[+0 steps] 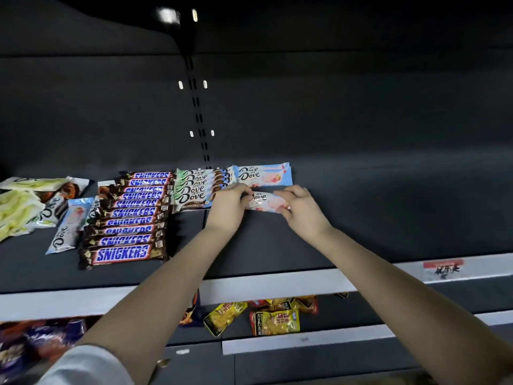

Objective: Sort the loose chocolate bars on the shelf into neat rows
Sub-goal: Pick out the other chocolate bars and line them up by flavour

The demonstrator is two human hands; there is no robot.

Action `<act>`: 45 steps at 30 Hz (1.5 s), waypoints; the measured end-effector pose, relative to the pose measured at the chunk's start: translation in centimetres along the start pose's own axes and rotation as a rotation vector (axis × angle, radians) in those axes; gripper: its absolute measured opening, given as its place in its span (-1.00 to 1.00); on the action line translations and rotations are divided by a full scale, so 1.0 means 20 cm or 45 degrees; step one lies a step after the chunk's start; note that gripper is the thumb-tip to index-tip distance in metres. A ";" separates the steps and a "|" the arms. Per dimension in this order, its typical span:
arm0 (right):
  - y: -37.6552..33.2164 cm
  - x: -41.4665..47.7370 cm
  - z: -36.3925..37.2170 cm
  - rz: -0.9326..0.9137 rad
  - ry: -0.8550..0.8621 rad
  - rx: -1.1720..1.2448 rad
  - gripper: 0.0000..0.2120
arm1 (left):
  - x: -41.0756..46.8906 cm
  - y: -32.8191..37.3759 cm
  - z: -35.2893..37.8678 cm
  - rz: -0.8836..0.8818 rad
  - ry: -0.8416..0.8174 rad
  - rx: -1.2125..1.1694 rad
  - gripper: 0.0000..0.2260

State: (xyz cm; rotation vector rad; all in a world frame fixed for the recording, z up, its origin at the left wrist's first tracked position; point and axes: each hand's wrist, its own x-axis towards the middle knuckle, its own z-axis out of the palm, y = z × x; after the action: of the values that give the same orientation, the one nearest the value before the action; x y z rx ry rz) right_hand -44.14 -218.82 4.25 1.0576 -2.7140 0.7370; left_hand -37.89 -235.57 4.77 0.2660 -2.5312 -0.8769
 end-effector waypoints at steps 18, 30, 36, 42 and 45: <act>0.07 0.27 0.14 -0.011 0.118 0.133 -0.63 | 0.02 -0.09 0.06 0.066 0.060 0.677 -0.66; 0.08 0.26 0.15 0.049 0.238 0.103 -0.66 | 0.03 -0.11 0.07 0.113 0.077 0.554 -0.64; 0.06 0.25 0.15 0.110 0.181 -0.014 -0.64 | 0.03 -0.11 0.06 0.061 0.040 0.515 -0.62; 0.05 0.25 0.14 0.149 0.150 -0.011 -0.62 | 0.04 -0.13 0.06 0.031 0.050 0.511 -0.64; 0.05 0.25 0.13 0.149 0.137 -0.022 -0.63 | 0.04 -0.13 0.07 0.047 0.058 0.517 -0.65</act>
State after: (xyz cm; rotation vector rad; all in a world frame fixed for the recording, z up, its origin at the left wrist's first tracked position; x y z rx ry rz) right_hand -48.42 -222.49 2.99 0.8361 -2.7026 0.7634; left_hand -39.16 -237.08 2.50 0.3570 -2.6426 -0.3305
